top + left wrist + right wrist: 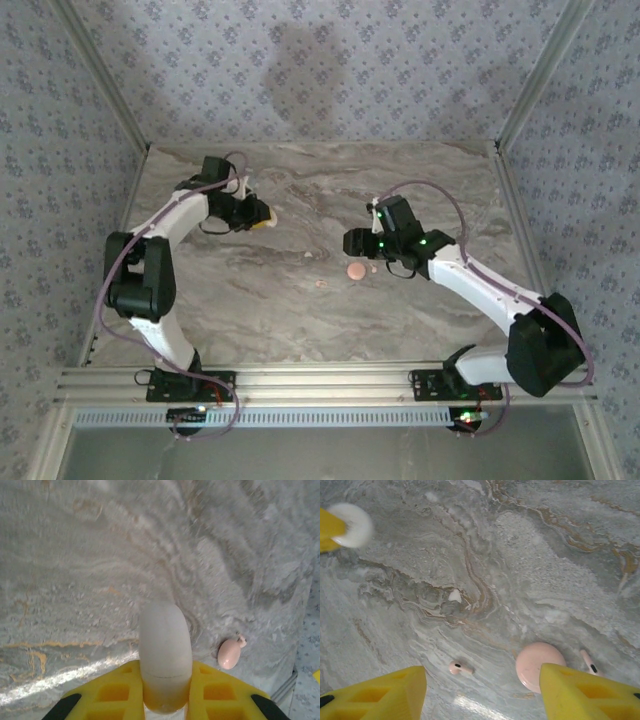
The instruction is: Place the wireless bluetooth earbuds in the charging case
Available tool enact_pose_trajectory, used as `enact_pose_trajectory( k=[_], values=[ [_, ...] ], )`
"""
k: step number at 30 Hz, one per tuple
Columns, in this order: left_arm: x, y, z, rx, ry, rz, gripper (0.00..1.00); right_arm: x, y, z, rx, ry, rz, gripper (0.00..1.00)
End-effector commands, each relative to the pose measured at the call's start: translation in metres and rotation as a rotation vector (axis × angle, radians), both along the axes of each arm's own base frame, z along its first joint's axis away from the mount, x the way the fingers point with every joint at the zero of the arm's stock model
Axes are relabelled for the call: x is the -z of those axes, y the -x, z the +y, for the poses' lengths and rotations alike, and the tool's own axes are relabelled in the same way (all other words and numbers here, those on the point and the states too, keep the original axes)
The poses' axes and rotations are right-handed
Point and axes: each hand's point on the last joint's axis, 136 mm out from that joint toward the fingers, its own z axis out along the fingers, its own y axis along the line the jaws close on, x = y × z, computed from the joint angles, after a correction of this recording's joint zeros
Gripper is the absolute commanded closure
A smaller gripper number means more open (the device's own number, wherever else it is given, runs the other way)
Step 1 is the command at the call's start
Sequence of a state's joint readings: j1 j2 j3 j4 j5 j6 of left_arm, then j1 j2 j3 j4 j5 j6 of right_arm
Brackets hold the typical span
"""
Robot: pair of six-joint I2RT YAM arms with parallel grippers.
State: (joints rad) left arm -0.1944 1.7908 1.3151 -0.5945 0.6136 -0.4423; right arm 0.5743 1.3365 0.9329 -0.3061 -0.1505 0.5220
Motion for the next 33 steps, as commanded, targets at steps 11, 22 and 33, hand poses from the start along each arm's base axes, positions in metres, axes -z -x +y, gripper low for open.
enact_pose_trajectory(
  k=[11,22,33],
  values=[
    [0.052,0.017,0.007,0.030,-0.034,0.242,0.92,-0.010,-0.012,0.023,-0.038,-0.034,0.010,0.36],
    [0.071,0.015,0.013,0.027,-0.082,0.271,0.88,-0.008,-0.017,0.029,-0.059,-0.025,0.026,0.36],
    [0.074,0.014,0.023,0.018,-0.137,0.268,0.78,-0.008,-0.017,0.026,-0.057,-0.012,0.031,0.35]
  ],
)
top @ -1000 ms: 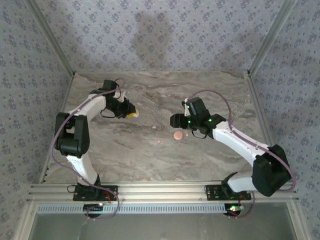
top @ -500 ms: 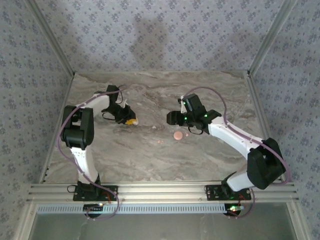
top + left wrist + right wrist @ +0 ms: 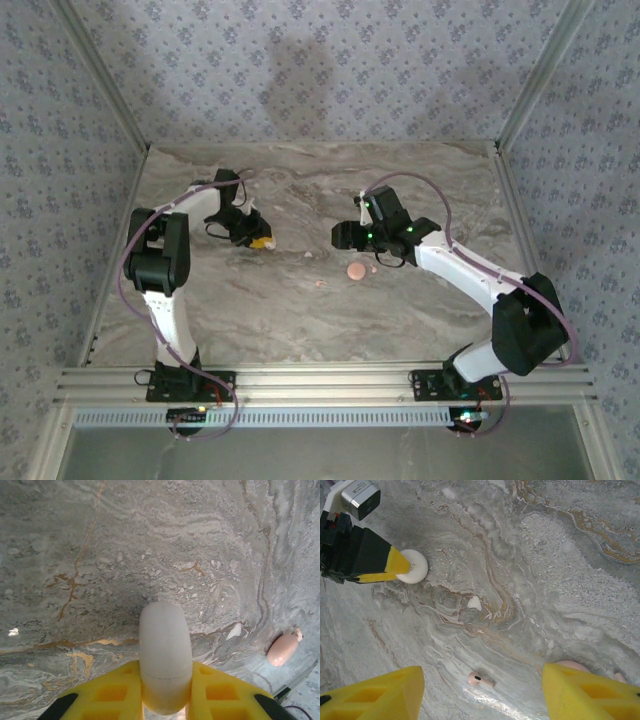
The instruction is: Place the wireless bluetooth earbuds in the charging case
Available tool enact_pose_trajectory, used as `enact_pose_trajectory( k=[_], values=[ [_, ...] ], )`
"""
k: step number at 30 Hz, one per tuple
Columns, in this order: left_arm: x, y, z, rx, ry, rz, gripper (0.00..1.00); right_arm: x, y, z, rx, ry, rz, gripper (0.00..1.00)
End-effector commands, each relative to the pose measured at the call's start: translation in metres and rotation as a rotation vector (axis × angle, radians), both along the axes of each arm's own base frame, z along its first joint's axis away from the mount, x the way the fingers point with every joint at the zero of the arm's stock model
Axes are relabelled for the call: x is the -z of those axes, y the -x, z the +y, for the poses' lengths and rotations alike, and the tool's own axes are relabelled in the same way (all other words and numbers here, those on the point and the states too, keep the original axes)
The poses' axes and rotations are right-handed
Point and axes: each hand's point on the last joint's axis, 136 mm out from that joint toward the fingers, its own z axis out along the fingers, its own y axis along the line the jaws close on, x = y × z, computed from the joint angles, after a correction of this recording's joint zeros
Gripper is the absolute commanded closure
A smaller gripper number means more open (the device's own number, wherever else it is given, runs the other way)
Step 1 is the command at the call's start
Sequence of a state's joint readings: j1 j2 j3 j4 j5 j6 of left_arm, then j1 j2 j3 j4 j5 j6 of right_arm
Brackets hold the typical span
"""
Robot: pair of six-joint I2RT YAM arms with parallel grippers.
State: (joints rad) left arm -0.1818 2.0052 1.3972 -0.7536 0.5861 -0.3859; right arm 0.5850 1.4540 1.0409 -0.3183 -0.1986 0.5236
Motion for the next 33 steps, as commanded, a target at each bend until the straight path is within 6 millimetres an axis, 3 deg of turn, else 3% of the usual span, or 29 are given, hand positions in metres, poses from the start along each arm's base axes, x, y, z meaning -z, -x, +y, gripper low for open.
enact_pose_trajectory(
  k=[1,33],
  values=[
    [0.004,0.002,0.013,-0.001,-0.058,0.017,0.77,-0.008,-0.004,0.001,-0.014,0.008,-0.007,0.34],
    [0.003,0.011,0.029,0.031,-0.144,0.006,0.66,-0.022,0.000,0.001,-0.014,0.004,-0.023,0.30]
  ],
)
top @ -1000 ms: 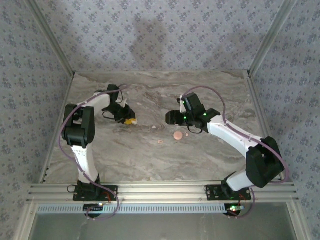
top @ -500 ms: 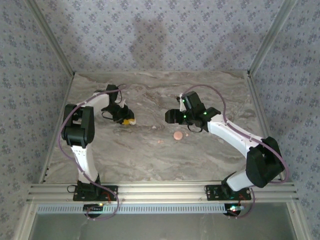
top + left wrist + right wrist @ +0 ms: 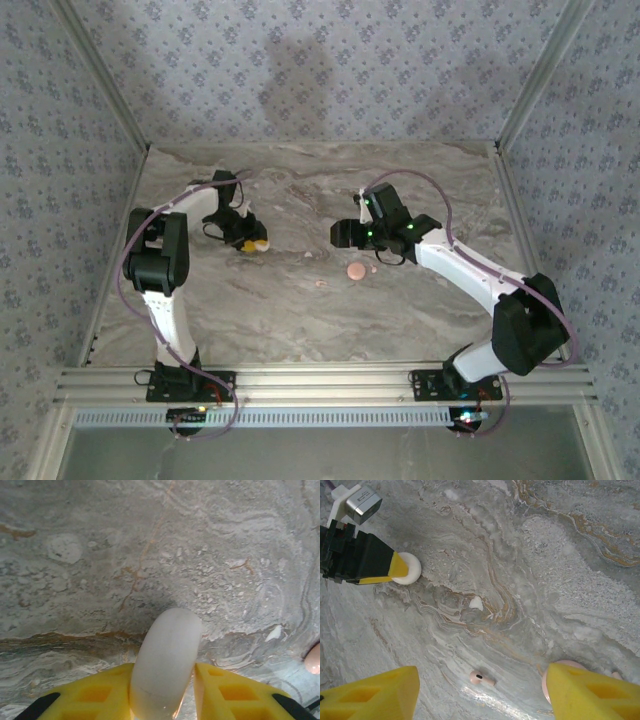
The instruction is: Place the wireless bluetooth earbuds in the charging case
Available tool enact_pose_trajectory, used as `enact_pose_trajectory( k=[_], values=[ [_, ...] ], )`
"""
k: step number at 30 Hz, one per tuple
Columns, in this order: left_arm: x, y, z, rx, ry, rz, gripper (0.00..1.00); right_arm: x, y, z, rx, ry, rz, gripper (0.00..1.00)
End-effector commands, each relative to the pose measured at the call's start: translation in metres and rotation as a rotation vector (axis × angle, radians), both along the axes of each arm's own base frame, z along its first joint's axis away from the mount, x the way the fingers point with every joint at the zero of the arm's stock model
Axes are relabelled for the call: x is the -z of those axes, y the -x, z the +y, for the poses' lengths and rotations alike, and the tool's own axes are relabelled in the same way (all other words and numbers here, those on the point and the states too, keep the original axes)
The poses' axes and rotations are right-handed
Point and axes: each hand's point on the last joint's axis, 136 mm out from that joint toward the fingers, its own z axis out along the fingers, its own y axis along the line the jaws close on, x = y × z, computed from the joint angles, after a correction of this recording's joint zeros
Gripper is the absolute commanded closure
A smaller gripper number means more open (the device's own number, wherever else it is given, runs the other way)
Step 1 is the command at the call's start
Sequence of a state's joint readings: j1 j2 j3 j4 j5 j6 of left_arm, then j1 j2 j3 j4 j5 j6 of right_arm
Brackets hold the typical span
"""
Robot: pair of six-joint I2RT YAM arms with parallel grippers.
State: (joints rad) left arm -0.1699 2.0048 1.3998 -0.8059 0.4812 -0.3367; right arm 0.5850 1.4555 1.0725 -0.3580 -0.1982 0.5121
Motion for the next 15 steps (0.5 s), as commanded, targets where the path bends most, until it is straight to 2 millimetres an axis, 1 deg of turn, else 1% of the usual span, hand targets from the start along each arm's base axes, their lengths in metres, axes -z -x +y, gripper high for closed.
enact_pose_trajectory(
  k=[1,10,14,15],
  values=[
    [-0.006,0.007,0.009,0.014,-0.038,0.001,0.65,-0.017,0.000,0.002,-0.007,-0.008,-0.026,0.30],
    [-0.009,0.009,0.017,0.025,-0.087,-0.017,0.61,-0.019,0.002,0.004,-0.012,-0.007,-0.028,0.30],
    [-0.012,0.010,0.022,0.025,-0.110,-0.027,0.50,-0.020,0.003,0.004,-0.014,-0.004,-0.029,0.30],
    [-0.012,0.010,0.022,0.027,-0.113,-0.031,0.50,-0.020,0.004,0.005,-0.016,-0.003,-0.026,0.30]
  ],
)
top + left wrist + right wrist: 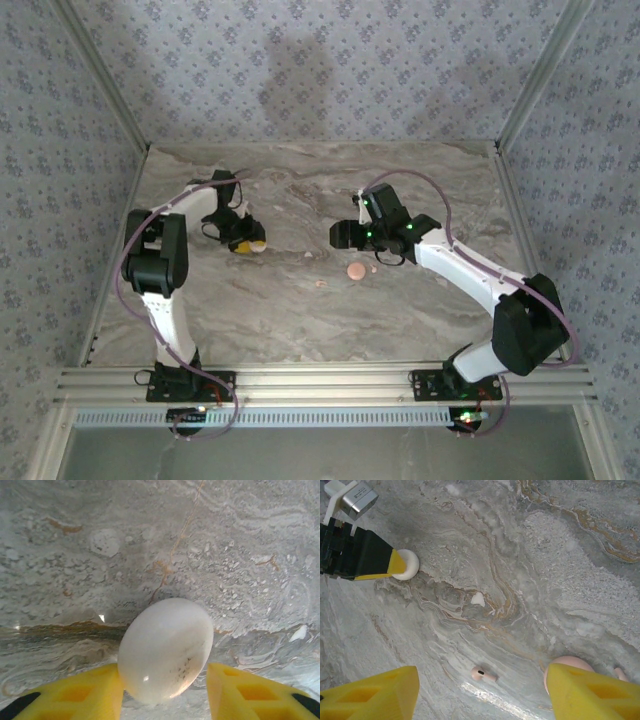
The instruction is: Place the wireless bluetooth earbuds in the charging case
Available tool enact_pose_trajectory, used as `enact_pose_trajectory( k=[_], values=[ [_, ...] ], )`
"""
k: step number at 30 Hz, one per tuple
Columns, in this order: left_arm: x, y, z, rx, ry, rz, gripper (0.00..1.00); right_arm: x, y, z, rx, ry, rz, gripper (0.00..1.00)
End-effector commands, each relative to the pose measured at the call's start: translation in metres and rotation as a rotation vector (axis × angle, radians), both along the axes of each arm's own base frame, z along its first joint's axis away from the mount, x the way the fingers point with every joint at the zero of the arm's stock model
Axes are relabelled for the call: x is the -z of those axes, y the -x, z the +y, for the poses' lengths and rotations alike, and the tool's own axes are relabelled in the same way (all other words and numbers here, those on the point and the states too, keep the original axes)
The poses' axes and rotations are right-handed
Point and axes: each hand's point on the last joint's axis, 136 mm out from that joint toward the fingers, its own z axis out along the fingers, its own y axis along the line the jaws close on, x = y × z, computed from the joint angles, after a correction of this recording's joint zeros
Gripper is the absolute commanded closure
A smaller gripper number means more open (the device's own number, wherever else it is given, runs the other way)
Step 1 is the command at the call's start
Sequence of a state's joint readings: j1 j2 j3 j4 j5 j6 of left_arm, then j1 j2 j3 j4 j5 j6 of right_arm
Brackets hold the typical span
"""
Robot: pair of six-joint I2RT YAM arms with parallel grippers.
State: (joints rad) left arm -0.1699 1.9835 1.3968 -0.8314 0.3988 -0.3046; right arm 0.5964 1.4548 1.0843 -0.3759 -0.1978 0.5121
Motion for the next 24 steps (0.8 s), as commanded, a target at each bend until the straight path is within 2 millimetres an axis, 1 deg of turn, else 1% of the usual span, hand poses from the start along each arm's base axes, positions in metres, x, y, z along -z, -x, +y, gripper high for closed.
enact_pose_trajectory(
  k=[1,7,9,13,16,19,20,24],
  values=[
    [-0.012,0.008,0.009,0.005,-0.034,-0.013,0.49,-0.018,0.001,0.002,-0.006,-0.005,-0.031,0.30],
    [-0.020,0.012,0.013,0.019,-0.056,-0.031,0.49,-0.021,0.005,0.003,-0.011,0.006,-0.028,0.30],
    [-0.029,0.013,0.015,0.017,-0.063,-0.052,0.49,-0.022,0.007,0.002,-0.011,0.011,-0.020,0.30],
    [-0.055,0.018,0.016,0.019,-0.075,-0.125,0.49,-0.017,0.015,-0.003,-0.012,0.044,0.025,0.31],
    [-0.078,0.023,0.013,0.033,-0.070,-0.196,0.49,-0.008,0.021,-0.011,0.001,0.091,0.071,0.32],
    [-0.097,0.028,0.011,0.062,-0.083,-0.277,0.49,0.003,0.032,-0.025,0.030,0.167,0.152,0.33],
    [-0.102,0.031,0.010,0.072,-0.091,-0.301,0.49,0.000,0.032,-0.026,0.035,0.183,0.158,0.33],
    [-0.105,0.041,0.004,0.100,-0.110,-0.360,0.50,0.018,0.046,-0.044,0.052,0.316,0.252,0.34]
  ],
)
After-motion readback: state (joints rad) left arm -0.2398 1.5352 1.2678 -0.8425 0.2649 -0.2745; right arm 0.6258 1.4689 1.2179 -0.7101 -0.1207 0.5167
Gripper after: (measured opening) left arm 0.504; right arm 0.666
